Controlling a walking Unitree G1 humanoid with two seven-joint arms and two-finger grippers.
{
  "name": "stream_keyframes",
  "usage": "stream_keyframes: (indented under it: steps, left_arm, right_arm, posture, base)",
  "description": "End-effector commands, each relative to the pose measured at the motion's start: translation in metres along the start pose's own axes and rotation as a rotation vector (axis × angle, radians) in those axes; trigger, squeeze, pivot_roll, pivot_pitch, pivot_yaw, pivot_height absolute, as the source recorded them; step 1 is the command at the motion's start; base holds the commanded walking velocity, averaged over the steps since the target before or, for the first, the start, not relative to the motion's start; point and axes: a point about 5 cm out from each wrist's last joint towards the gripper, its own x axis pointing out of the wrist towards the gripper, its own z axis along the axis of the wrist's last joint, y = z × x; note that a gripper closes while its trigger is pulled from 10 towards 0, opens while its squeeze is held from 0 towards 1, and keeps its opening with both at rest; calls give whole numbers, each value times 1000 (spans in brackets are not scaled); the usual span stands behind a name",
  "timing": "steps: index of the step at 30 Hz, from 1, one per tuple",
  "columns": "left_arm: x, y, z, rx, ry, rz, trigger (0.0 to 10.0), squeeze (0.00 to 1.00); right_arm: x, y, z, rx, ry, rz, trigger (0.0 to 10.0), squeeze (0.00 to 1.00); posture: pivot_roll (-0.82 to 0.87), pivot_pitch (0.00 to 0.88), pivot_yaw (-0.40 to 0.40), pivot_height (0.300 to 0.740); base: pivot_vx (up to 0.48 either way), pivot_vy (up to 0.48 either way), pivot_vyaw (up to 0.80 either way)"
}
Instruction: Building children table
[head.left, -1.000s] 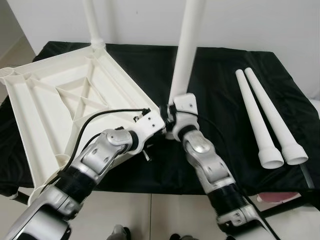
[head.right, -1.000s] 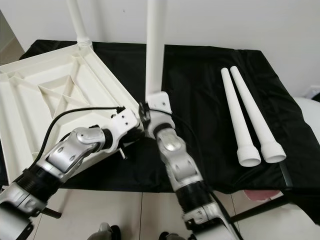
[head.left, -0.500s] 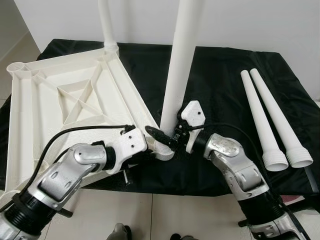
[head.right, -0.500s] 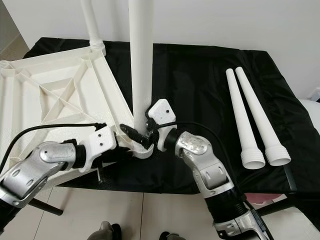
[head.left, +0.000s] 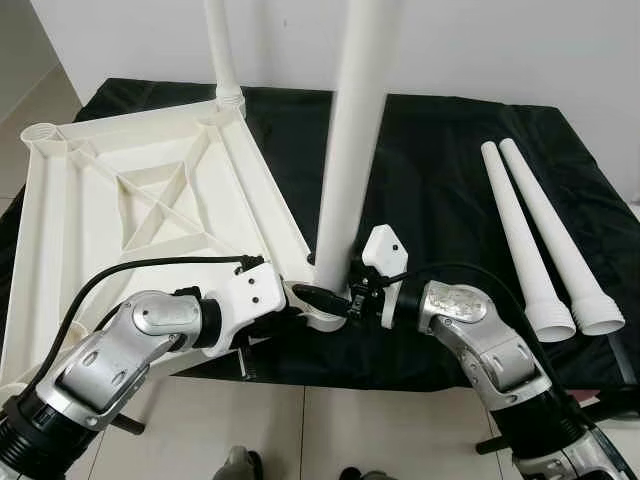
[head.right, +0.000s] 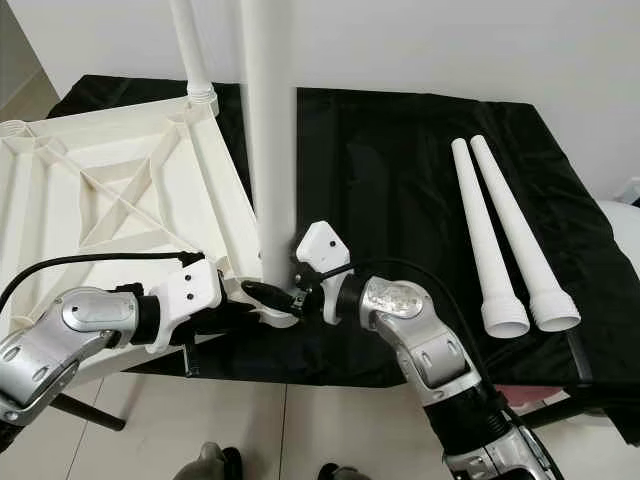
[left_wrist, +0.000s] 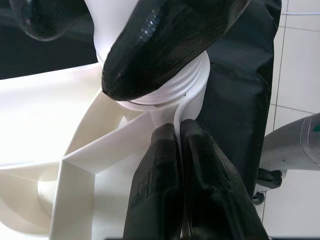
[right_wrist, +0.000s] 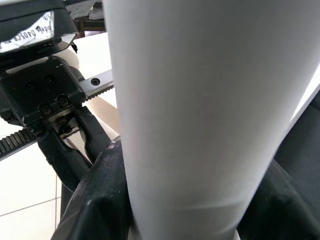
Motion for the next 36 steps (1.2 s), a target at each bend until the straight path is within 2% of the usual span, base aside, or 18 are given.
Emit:
stream_keyframes:
  steps: [1, 8, 11, 12, 14, 15, 19, 20, 22, 23, 24, 25, 29, 32, 33, 34, 35, 36]
  left_arm:
    - [-5, -3, 22, 86, -77, -37, 0, 0]
    - [-3, -2, 23, 81, -81, -31, 0, 0]
    - [7, 8, 26, 52, -107, 27, 0, 0]
    - [7, 8, 26, 52, -107, 27, 0, 0]
    - [17, 21, 28, 22, -118, 104, 0, 0]
    - [17, 21, 28, 22, -118, 104, 0, 0]
    - [35, 44, 40, -26, -156, 200, 0, 0]
    - [35, 44, 40, -26, -156, 200, 0, 0]
    - [43, 53, 47, -52, -170, 236, 0, 0]
    - [43, 53, 47, -52, -170, 236, 0, 0]
    - [47, 57, 50, -59, -171, 255, 0, 0]
    - [51, 59, 53, -64, -173, 265, 0, 0]
    - [54, 62, 56, -68, -176, 274, 0, 0]
    - [57, 64, 57, -62, -172, 273, 0, 0]
    - [57, 64, 57, -62, -172, 273, 0, 0]
    - [56, 63, 56, -60, -166, 270, 0, 0]
    - [54, 61, 53, -58, -159, 266, 0, 0]
    - [53, 61, 51, -59, -156, 265, 0, 0]
  right_arm:
    - [0, 2, -6, 31, 10, -6, 0, 0]
    - [0, 0, -13, 48, 25, -60, 0, 0]
    - [6, -10, -35, 46, 139, -273, 0, 0]
    - [6, -10, -35, 46, 139, -273, 0, 0]
    - [9, -12, -49, 55, 211, -402, 0, 0]
    - [9, -12, -49, 55, 211, -402, 0, 0]
    - [10, -16, -76, 110, 358, -686, 0, 0]
    - [10, -16, -76, 110, 358, -686, 0, 0]
    - [8, -18, -87, 128, 425, -820, 0, 0]
    - [8, -18, -87, 128, 425, -820, 0, 0]
    - [7, -19, -91, 139, 445, -892, 0, 0]
    - [7, -18, -92, 146, 453, -944, 0, 0]
    - [10, -18, -90, 165, 435, -1001, 0, 0]
    - [15, -19, -81, 200, 363, -1051, 0, 0]
    - [15, -19, -81, 200, 363, -1051, 0, 0]
    - [20, -19, -74, 208, 309, -1022, 0, 0]
    - [21, -20, -68, 197, 264, -1001, 10000, 0]
    - [22, -21, -64, 186, 239, -996, 10000, 0]
  posture:
    - [76, 153, -35, 740]
    - [74, 155, -34, 740]
    - [75, 161, -35, 740]
    - [75, 161, -35, 740]
    - [74, 167, -35, 740]
    - [74, 167, -35, 740]
    - [69, 174, -28, 740]
    - [69, 174, -28, 740]
    - [68, 174, -26, 740]
    - [68, 174, -26, 740]
    - [68, 176, -23, 740]
    - [68, 176, -23, 740]
    - [67, 178, -20, 740]
    - [66, 180, -17, 740]
    - [66, 180, -17, 740]
    - [66, 181, -19, 740]
    - [66, 181, -19, 740]
    - [66, 180, -19, 740]
  base:
    - [0, 0, 0]
    - [0, 0, 0]
    - [0, 0, 0]
    - [0, 0, 0]
    - [0, 0, 0]
    - [0, 0, 0]
    - [0, 0, 0]
    - [0, 0, 0]
    - [0, 0, 0]
    - [0, 0, 0]
    - [0, 0, 0]
    - [0, 0, 0]
    - [0, 0, 0]
    - [0, 0, 0]
    - [0, 0, 0]
    - [0, 0, 0]
    - [0, 0, 0]
    - [0, 0, 0]
